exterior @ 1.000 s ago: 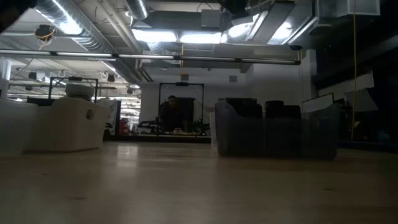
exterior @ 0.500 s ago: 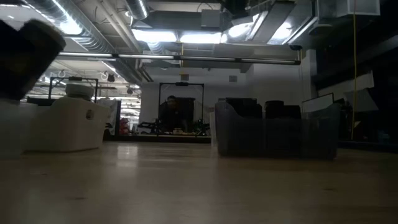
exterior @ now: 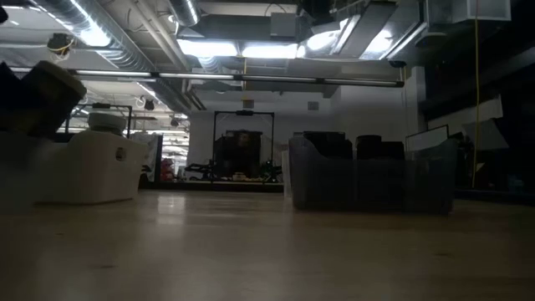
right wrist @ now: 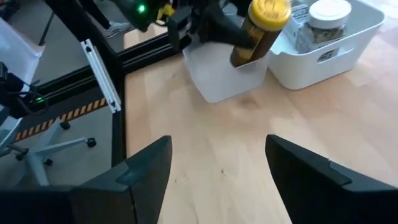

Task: Sort spices by type
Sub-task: Put the yellow seasoning bottle into the bottom transparent bin

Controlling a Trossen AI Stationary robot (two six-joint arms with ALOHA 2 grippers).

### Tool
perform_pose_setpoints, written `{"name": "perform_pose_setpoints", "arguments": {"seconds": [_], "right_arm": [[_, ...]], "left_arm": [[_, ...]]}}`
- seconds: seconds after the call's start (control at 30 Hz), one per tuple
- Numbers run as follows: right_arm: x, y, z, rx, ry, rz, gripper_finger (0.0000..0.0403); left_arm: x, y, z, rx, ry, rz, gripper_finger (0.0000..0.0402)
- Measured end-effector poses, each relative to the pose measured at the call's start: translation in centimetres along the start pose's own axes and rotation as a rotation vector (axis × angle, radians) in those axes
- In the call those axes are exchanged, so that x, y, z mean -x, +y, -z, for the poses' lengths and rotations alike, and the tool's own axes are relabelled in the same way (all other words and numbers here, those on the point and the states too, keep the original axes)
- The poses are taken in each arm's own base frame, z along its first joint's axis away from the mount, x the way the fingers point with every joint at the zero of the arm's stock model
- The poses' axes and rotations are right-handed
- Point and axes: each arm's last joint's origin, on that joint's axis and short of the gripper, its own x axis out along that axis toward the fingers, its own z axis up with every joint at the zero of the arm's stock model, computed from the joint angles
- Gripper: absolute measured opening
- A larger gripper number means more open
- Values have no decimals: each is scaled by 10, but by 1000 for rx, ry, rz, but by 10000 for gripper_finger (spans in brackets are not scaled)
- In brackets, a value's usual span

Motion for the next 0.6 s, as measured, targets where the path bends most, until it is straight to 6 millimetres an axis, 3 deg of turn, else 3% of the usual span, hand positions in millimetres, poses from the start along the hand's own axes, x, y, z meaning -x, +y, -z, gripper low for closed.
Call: {"name": "perform_pose_setpoints", "arguments": {"seconds": [0.43,0.6], "right_arm": [[0,-1,0,25,-12,17,260],[0,-1,0,27,-18,24,260]], "left_arm": [[-4,-5,14,-71,40,3,196],[-5,-5,19,-92,94,-13,246]]}}
